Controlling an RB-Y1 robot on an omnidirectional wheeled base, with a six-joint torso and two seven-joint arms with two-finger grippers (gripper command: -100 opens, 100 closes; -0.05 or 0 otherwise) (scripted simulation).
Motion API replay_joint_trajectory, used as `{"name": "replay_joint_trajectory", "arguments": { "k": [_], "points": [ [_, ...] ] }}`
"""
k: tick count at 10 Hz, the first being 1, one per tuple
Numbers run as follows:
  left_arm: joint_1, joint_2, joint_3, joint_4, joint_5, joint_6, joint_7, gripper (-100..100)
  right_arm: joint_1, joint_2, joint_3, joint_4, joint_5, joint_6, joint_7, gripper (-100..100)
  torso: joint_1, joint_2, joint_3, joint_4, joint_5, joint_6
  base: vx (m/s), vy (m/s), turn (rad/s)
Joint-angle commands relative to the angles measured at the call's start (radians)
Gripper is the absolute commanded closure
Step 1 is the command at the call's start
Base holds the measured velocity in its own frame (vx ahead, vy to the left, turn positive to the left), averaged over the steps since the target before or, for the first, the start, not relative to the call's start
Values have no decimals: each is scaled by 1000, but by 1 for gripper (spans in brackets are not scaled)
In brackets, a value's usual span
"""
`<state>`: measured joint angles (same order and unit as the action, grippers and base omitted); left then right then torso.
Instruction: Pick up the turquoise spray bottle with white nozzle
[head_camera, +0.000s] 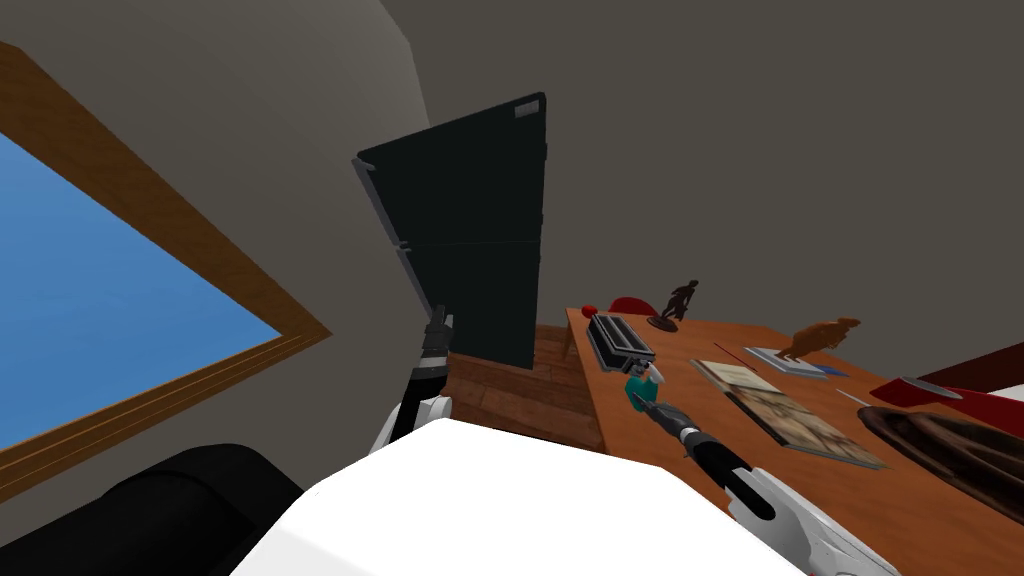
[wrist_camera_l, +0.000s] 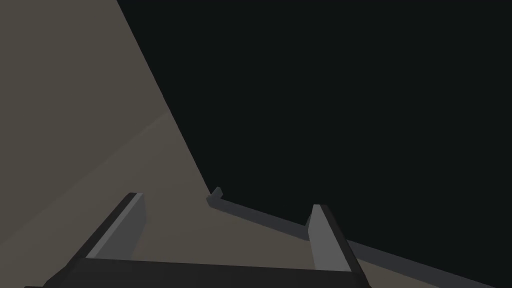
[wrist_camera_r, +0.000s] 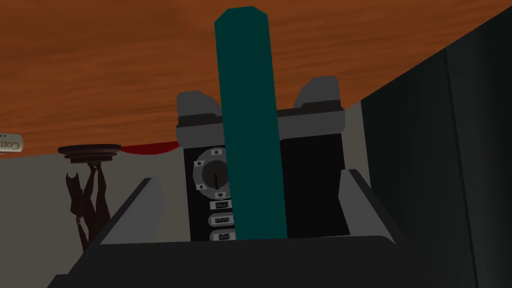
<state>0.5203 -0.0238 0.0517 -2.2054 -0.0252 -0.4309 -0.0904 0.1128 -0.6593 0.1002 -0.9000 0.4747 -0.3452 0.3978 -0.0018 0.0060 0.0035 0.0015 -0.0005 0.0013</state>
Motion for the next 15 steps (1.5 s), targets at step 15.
{"name": "replay_joint_trajectory", "arguments": {
  "k": [15],
  "points": [
    [0,0,0,0,0,0,0,0,-388,25,127,309,-42,91,-10,-100,3,-8,-4,-1,1,1,-85,-14,39]
  ]
}}
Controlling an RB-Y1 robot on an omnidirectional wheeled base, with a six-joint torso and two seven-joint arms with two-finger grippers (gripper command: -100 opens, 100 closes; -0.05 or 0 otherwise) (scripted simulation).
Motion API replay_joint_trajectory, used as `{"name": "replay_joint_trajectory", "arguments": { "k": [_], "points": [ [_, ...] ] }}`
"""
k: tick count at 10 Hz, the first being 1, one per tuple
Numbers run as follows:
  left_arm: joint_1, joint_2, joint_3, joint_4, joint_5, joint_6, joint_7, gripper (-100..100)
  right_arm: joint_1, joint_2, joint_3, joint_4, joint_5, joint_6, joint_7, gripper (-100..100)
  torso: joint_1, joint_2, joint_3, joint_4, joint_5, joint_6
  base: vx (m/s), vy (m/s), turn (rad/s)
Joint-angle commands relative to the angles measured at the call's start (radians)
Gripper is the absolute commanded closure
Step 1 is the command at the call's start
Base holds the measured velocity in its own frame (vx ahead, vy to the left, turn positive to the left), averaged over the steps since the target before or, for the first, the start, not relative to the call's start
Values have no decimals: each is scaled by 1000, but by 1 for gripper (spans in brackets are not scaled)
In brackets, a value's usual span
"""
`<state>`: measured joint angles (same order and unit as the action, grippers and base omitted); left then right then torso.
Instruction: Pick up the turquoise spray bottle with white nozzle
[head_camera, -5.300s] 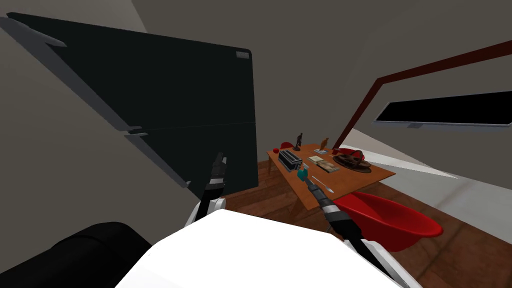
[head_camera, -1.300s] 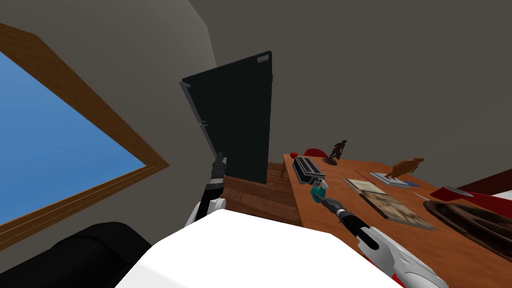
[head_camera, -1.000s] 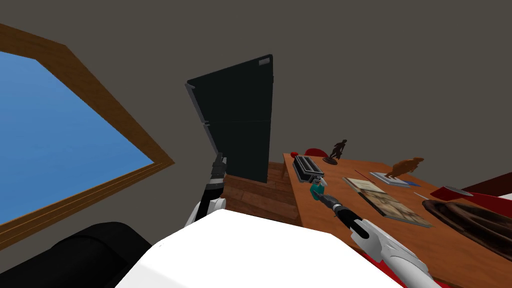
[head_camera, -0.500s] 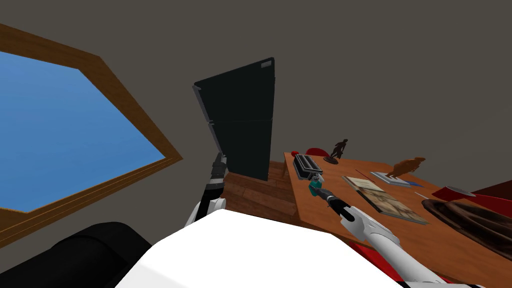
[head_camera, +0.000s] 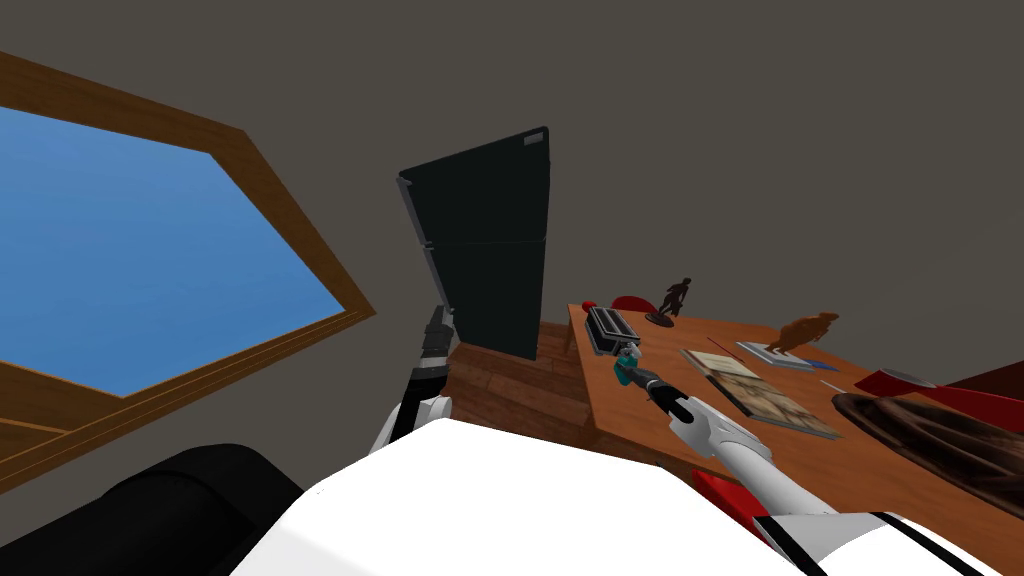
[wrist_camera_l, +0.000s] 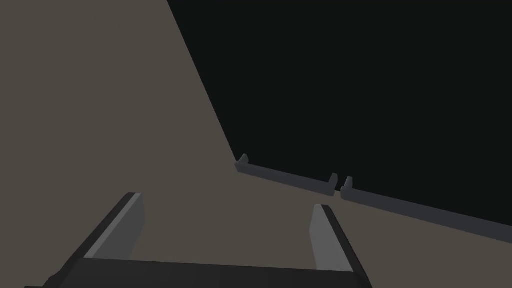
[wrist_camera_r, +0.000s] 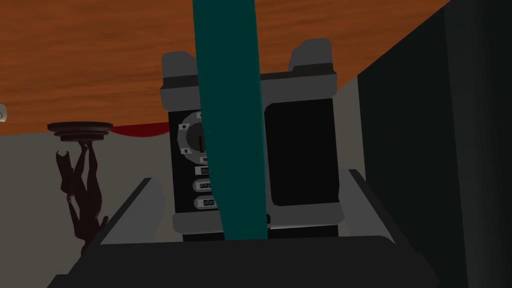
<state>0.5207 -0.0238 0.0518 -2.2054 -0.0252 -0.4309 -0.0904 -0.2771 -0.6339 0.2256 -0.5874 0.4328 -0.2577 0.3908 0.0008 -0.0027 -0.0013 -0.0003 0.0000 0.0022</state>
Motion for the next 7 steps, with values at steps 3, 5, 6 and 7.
{"name": "replay_joint_trajectory", "arguments": {
  "k": [3,5,6,7],
  "points": [
    [0,0,0,0,0,0,0,0,0,-1,0,0,0,1,0,100,0,0,0,0,-1,0,0,0,0],
    [0,0,0,0,0,0,0,0,0,-1,0,0,0,1,0,100,0,0,0,0,0,0,0,0,0],
    [0,0,0,0,0,0,0,0,0,0,0,0,0,1,0,0,0,0,0,0,0,0,0,0,0],
    [0,0,0,0,0,0,0,0,50,-6,-27,-50,9,-20,2,100,0,0,0,0,0,0,107,20,-93]
  ]
}}
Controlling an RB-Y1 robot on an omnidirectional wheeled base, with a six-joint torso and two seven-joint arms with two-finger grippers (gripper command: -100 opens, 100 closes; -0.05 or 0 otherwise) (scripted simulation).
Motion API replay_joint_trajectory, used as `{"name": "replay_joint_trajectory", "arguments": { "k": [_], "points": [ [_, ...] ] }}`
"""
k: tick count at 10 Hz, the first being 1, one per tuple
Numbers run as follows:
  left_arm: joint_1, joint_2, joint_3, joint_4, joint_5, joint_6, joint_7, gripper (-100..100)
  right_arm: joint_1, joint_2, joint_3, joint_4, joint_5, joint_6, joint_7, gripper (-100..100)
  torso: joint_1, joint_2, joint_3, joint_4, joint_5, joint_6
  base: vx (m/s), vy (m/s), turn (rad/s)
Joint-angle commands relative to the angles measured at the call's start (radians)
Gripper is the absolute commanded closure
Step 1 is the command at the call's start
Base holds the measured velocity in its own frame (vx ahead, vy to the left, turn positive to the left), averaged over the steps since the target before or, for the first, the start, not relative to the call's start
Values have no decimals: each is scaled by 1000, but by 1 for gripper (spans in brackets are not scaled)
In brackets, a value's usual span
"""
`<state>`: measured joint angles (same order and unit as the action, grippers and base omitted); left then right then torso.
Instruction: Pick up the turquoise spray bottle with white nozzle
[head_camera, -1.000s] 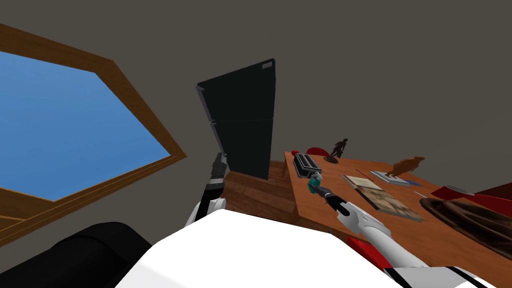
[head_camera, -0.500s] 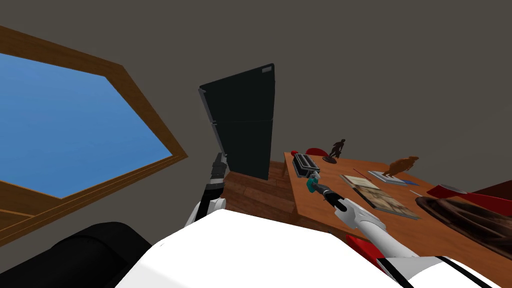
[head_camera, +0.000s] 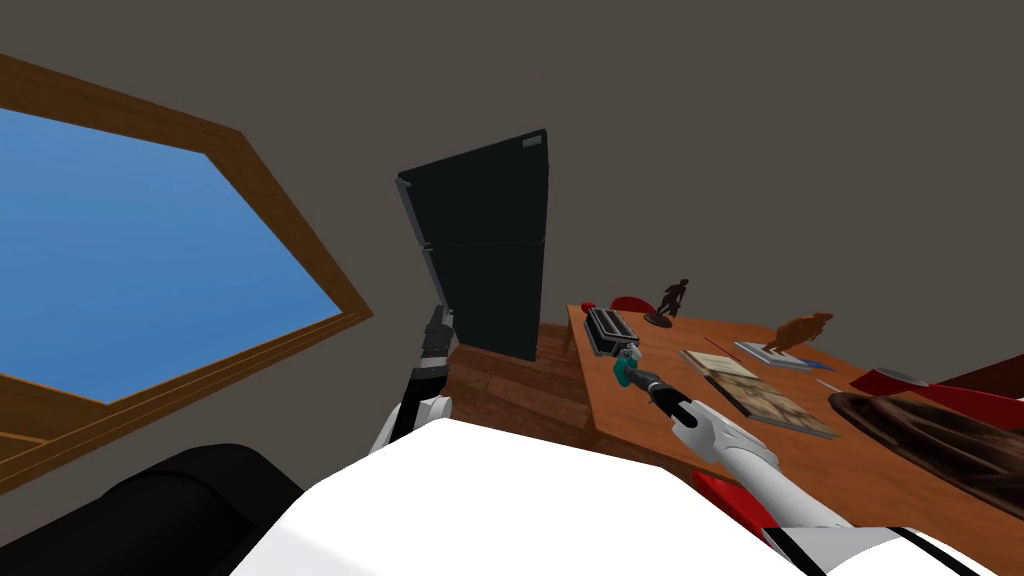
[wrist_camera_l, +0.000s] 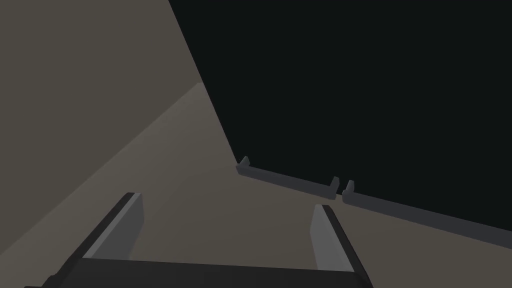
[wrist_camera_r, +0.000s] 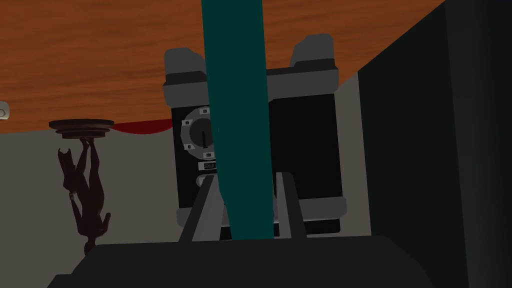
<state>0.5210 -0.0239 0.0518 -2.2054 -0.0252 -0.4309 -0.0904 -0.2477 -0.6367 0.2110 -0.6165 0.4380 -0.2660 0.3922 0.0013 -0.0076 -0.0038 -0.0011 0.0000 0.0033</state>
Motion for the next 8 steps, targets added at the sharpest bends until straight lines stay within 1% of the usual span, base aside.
{"name": "replay_joint_trajectory", "arguments": {
  "k": [1,2,3,4,5,6,7,8],
  "points": [
    [0,0,0,0,0,0,0,0,46,-3,-13,-36,4,-12,0,100,0,0,0,0,0,0,142,21,-73],
    [0,0,0,0,0,0,0,0,46,-3,-13,-36,4,-12,0,100,0,-3,-2,-1,0,-1,77,8,1],
    [0,0,0,0,0,0,0,0,89,-10,-41,-77,13,-29,1,100,-1,-2,-1,-1,-1,-2,105,21,-79],
    [0,0,0,0,0,0,0,0,126,-10,-41,-107,13,-29,1,100,-1,-3,-2,-1,-1,-2,114,16,-49],
    [0,0,0,0,0,0,0,0,165,-16,-68,-159,22,-46,1,100,-1,-4,-3,-2,-2,-2,150,24,-97],
    [0,0,0,0,0,0,0,0,200,-16,-68,-177,22,-46,1,100,-1,-6,-4,-1,-1,-2,139,19,-48],
    [0,0,0,0,0,0,0,0,209,-16,-68,-177,22,-46,1,100,-1,-6,-4,-2,-2,-3,59,4,4],
    [0,0,0,0,0,0,0,0,248,-23,-96,-227,31,-64,1,100,-3,-4,-4,-3,-4,-3,102,-2,-89]
  ]
}}
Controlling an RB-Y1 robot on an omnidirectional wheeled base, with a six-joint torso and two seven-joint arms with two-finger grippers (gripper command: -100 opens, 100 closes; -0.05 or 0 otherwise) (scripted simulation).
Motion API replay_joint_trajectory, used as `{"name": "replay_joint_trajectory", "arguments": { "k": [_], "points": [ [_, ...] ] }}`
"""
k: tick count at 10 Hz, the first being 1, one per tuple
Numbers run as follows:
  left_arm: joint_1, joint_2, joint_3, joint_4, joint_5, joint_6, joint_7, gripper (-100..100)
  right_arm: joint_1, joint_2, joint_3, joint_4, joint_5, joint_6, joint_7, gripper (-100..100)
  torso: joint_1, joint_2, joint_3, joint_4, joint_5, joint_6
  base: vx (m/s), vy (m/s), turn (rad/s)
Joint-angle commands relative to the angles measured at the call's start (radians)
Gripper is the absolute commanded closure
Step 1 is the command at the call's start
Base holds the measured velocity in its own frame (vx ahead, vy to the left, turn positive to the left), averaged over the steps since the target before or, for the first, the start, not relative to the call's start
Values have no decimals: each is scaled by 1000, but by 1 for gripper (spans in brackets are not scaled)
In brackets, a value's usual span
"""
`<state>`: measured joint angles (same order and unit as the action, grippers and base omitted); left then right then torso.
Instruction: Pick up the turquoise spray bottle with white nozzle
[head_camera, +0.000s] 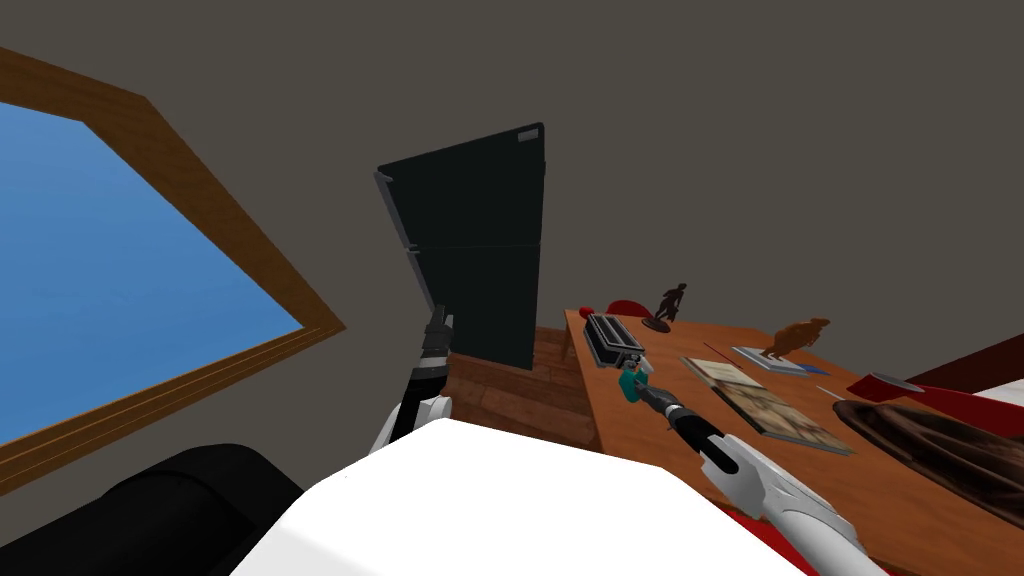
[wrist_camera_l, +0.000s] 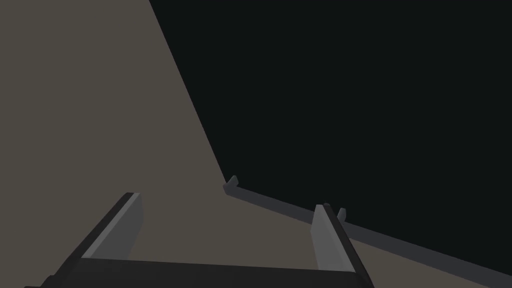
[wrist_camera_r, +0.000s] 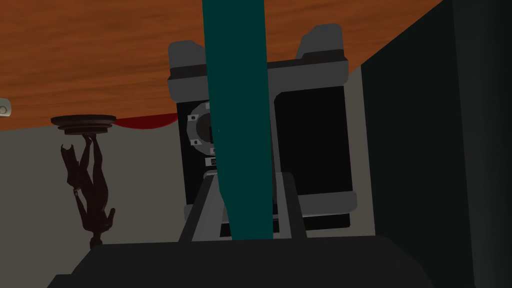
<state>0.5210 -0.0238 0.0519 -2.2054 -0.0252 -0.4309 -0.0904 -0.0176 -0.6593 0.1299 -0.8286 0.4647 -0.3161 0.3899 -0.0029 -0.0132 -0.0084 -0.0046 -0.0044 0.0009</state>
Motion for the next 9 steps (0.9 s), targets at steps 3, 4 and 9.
{"name": "replay_joint_trajectory", "arguments": {
  "k": [3,4,9],
  "points": [
    [0,0,0,0,0,0,0,0,97,-7,-43,-89,14,-31,4,100,1,2,0,-1,-1,-1,82,18,-46],
    [0,0,0,0,0,0,0,0,128,-7,-43,-106,14,-31,4,100,2,0,-1,-1,-1,0,101,47,-51],
    [0,0,0,0,0,0,0,0,261,-20,-98,-219,32,-66,5,100,0,0,-1,-2,-4,-2,85,17,-49]
  ]
}}
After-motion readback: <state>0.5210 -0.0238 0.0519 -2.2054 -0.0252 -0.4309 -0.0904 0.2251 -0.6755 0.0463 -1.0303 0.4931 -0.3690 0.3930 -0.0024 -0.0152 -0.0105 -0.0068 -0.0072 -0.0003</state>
